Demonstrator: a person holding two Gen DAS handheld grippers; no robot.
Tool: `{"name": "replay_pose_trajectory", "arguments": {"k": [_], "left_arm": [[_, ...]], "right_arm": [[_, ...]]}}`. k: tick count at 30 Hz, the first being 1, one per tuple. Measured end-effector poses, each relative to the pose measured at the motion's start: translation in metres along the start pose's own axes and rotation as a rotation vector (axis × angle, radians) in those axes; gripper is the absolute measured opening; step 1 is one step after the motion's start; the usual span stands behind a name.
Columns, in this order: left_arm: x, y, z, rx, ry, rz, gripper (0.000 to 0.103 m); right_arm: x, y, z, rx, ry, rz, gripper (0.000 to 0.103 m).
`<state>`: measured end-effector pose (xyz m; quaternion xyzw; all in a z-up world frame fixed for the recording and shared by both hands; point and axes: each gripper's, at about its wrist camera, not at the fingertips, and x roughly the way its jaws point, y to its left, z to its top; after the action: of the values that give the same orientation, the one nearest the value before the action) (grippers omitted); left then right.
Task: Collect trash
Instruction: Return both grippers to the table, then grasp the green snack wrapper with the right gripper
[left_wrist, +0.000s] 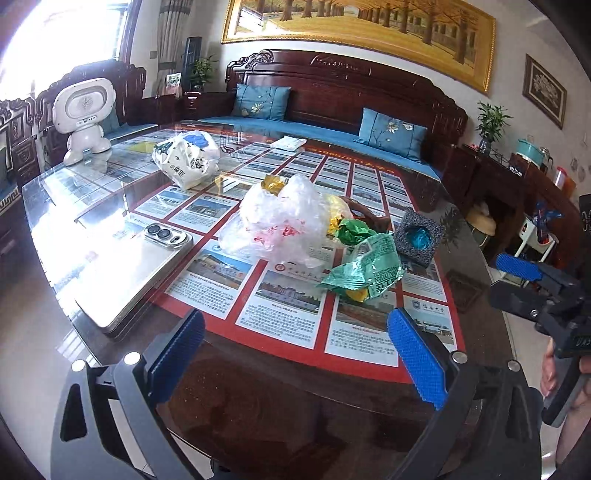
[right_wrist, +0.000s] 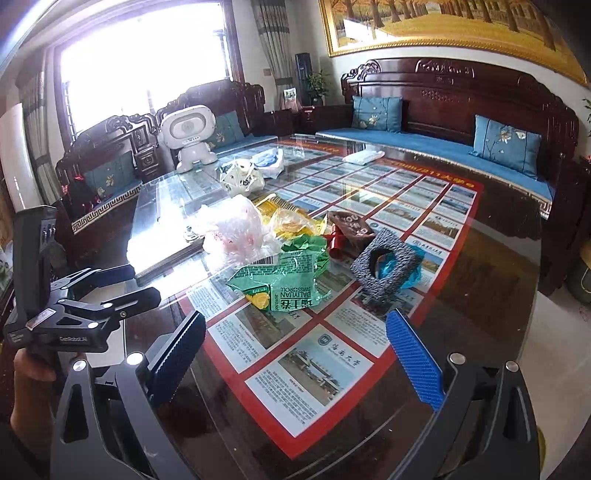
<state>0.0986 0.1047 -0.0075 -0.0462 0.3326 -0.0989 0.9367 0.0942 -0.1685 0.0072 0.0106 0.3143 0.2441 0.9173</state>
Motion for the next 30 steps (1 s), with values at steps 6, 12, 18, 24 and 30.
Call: {"name": "replay_pose_trajectory", "arguments": {"k": [6,12,18,24,30], "left_arm": [[0.017,0.01,0.002,-0.019,0.022,-0.001,0.099],[0.036,0.021,0.008,-0.04,0.038,-0.008,0.099],[0.049,0.027,0.011,-0.047,0.053,-0.017,0.099],[0.059,0.03,0.015,-0.054,0.067,-0.021,0.099],[0.062,0.029,0.015,-0.053,0.074,-0.028,0.099]], "right_arm": [[0.046,0.01,0.01,-0.029,0.077,-0.003,0.095],[0.079,0.007,0.023,-0.043,0.146,0.026,0.095],[0.103,0.012,0.034,-0.072,0.185,0.035,0.095],[0.122,0.017,0.037,-0.077,0.215,0.0,0.094],[0.116,0.019,0.034,-0.101,0.198,0.003,0.08]]}}
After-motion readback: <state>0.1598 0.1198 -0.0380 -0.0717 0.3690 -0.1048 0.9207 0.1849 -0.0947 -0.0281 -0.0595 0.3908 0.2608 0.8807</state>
